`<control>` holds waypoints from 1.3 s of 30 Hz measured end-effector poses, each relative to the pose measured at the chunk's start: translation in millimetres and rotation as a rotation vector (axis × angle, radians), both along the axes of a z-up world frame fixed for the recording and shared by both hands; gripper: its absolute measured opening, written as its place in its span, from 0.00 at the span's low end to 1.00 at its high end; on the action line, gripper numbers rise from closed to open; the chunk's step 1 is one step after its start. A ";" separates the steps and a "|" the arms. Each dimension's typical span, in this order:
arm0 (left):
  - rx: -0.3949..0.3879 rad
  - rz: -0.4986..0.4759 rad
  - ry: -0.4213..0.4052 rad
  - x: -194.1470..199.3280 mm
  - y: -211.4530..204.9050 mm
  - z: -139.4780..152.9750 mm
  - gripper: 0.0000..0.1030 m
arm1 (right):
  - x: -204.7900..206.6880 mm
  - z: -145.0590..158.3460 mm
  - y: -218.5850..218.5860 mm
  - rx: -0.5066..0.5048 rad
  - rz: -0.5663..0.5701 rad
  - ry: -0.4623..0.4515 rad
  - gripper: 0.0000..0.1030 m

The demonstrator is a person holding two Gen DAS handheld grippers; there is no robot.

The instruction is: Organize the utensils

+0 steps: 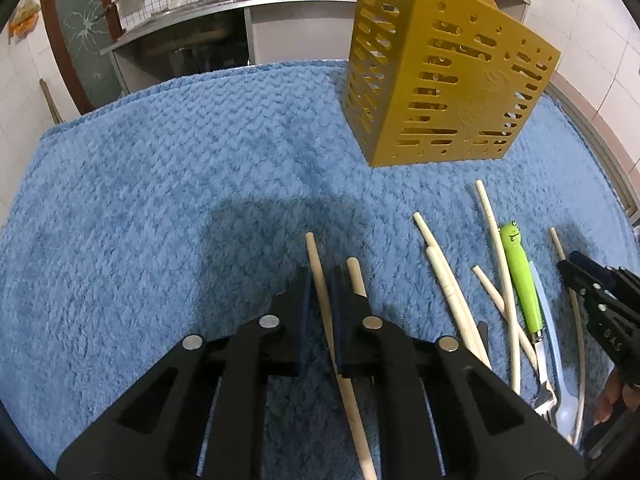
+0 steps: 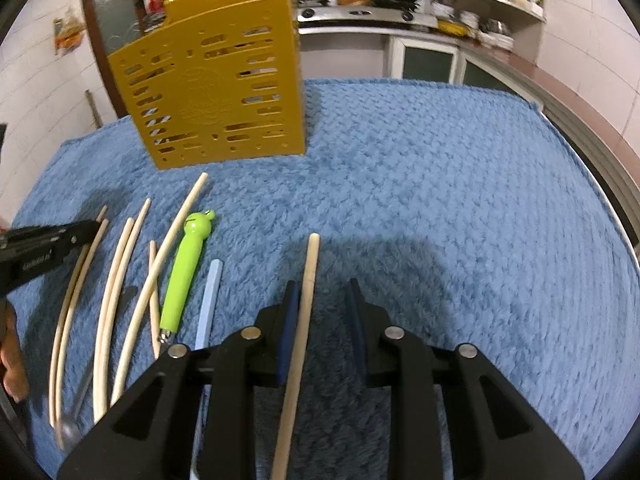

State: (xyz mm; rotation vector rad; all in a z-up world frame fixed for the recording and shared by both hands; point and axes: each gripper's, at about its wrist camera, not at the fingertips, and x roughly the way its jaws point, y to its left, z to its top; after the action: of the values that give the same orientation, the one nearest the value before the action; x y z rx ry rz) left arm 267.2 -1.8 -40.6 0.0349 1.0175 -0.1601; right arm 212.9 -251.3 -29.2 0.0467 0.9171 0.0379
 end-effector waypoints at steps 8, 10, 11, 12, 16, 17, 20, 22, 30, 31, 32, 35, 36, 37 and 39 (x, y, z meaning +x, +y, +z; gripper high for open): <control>0.052 0.000 0.004 -0.2 -6.9 -0.7 0.07 | 24.7 4.8 3.8 -0.020 -0.014 0.059 0.23; 0.066 0.006 0.005 -1.2 -10.1 -0.2 0.07 | 25.0 4.4 4.8 -0.020 0.001 0.062 0.20; 0.069 0.010 0.006 -0.6 -11.7 0.0 0.07 | 24.4 4.4 4.1 -0.018 0.008 0.061 0.20; 0.069 0.017 0.008 -0.7 -12.4 0.5 0.06 | 23.7 4.4 3.1 -0.013 0.011 0.059 0.18; 0.022 0.029 0.025 0.2 -7.4 7.3 0.05 | 20.8 6.8 -2.7 0.009 0.009 0.051 0.07; 0.011 0.031 0.023 -0.8 -5.2 9.1 0.05 | 19.5 7.3 -4.9 0.018 0.011 0.047 0.07; -0.042 0.032 0.010 -6.6 5.5 20.0 0.05 | 18.1 7.1 -9.2 0.046 0.014 0.038 0.07; -0.056 0.035 0.006 -8.6 10.5 23.9 0.05 | 16.6 8.5 -10.8 0.060 0.016 0.027 0.07; -0.112 0.026 -0.164 -35.4 24.4 68.9 0.04 | -2.6 36.4 -13.7 0.116 0.028 -0.101 0.06; -0.119 0.022 -0.184 -39.7 24.1 73.4 0.04 | -3.6 39.5 -14.2 0.118 0.027 -0.116 0.06; -0.123 0.022 -0.208 -44.2 23.1 78.4 0.04 | -6.6 43.6 -14.4 0.122 0.029 -0.136 0.06; -0.116 0.013 -0.268 -55.8 18.1 89.5 0.04 | -14.8 53.8 -15.1 0.133 0.034 -0.192 0.06; -0.103 0.011 -0.283 -59.7 15.7 92.2 0.04 | -16.1 56.1 -15.0 0.132 0.034 -0.202 0.06; -0.089 0.006 -0.300 -62.1 12.4 94.6 0.04 | -18.3 58.8 -15.3 0.136 0.038 -0.219 0.06; -0.070 -0.003 -0.319 -63.8 6.7 96.4 0.04 | -20.8 62.7 -16.1 0.139 0.039 -0.240 0.06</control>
State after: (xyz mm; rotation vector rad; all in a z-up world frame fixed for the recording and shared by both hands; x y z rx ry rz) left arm 203.4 5.0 55.8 -0.0016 0.6933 -0.1866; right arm 192.1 -267.3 33.5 0.1500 0.6746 0.1408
